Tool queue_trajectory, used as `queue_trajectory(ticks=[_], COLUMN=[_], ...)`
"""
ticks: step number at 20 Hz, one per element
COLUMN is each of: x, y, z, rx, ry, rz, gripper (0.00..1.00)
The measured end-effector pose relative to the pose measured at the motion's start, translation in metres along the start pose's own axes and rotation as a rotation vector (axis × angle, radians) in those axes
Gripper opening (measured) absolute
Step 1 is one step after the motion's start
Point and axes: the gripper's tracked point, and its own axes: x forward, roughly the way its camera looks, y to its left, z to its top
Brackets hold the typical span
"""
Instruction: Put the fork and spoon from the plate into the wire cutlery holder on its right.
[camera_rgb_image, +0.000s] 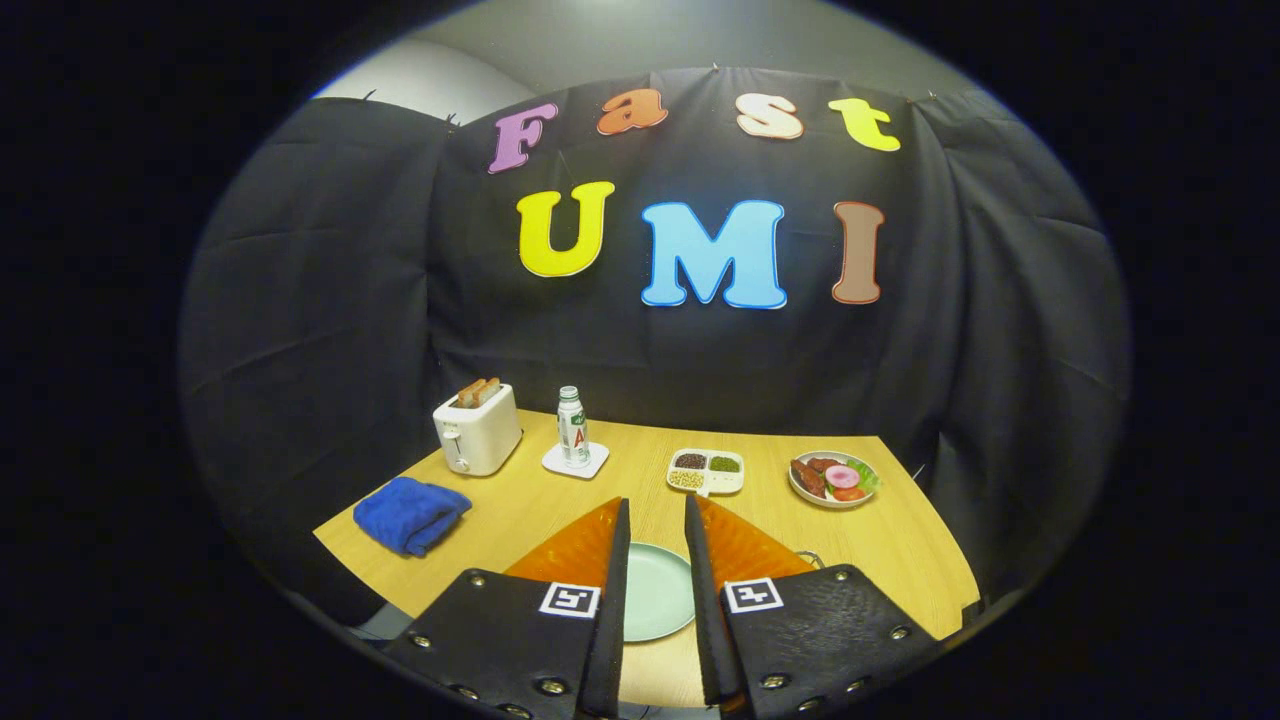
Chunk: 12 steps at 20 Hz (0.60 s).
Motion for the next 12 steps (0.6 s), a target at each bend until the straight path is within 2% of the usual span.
queue_trajectory(ticks=[4, 8, 9, 12], x=[-0.001, 0.002, 0.003, 0.003], y=[0.02, 0.035, 0.041, 0.053], z=[0.008, 0.008, 0.005, -0.001], rx=[-0.047, -0.028, -0.024, 0.012], ry=[-0.062, -0.099, -0.103, -0.124], rz=[0.029, 0.012, 0.019, 0.037], gripper=[0.37, 0.71, 0.71, 0.99])
